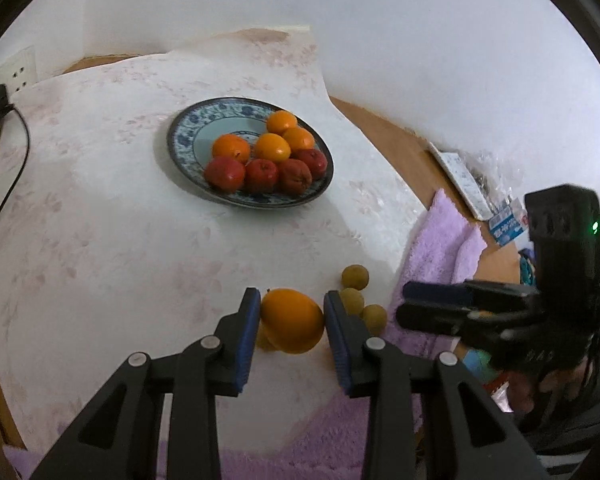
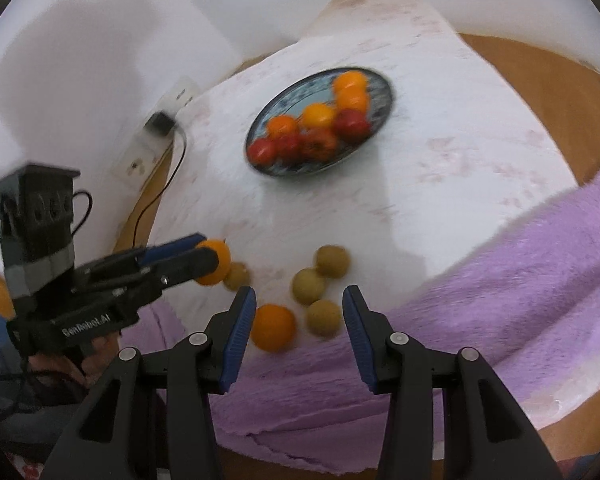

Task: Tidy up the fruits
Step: 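Grasp an orange with the left gripper while the right gripper grasps another orange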

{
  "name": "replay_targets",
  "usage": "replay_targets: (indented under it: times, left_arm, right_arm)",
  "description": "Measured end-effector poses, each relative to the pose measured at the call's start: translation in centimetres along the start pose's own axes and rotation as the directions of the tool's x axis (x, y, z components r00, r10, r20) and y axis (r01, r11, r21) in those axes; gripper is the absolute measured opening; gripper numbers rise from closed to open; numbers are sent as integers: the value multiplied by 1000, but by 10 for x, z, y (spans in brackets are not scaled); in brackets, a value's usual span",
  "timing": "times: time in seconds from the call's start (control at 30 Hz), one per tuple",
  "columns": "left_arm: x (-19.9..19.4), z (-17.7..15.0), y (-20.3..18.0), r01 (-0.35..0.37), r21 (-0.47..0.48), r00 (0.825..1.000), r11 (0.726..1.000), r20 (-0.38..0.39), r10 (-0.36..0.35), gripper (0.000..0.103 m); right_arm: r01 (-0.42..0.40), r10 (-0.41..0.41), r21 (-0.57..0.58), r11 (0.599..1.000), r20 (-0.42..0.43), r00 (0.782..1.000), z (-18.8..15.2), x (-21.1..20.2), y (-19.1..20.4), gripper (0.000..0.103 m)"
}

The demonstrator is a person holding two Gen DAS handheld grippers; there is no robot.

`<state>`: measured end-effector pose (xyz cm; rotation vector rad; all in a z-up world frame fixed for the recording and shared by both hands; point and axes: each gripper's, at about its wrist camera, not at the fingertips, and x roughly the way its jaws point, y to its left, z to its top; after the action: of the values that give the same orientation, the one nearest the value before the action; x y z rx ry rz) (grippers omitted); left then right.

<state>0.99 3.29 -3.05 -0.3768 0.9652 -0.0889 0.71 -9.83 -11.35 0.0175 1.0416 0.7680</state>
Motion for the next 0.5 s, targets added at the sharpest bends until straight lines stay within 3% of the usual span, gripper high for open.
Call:
replay_targets:
  times: [0.5]
  left_arm:
    - [-12,-18,13,-21,-62,1000,998,14,22,34]
  right_arm:
    - [10,-19,-104,995,-82,996,-12,29,24,46]
